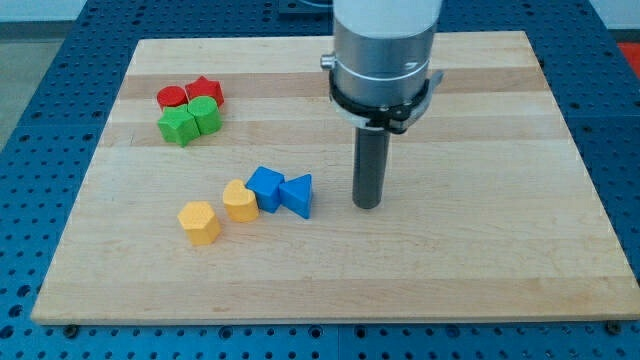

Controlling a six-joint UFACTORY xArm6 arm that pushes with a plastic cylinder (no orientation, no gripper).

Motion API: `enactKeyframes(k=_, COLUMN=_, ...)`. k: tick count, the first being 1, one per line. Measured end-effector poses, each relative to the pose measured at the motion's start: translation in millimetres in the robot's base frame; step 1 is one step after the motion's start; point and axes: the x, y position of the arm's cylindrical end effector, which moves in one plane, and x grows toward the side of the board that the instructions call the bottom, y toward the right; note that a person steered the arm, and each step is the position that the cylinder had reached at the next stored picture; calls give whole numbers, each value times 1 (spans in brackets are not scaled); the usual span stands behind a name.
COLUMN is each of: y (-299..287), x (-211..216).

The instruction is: Move the blue triangle into the blue cube

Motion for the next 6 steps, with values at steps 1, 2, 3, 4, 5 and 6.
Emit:
enactKeyframes(k=1, y=-18, x=2)
enactKeyframes(k=2, y=-35, x=5)
enactKeyframes(k=3, y=-50, x=13)
enactKeyframes(k=4, y=-66, x=20)
enactKeyframes(k=5, y=-58, x=33)
enactKeyframes(k=6, y=-43, x=71)
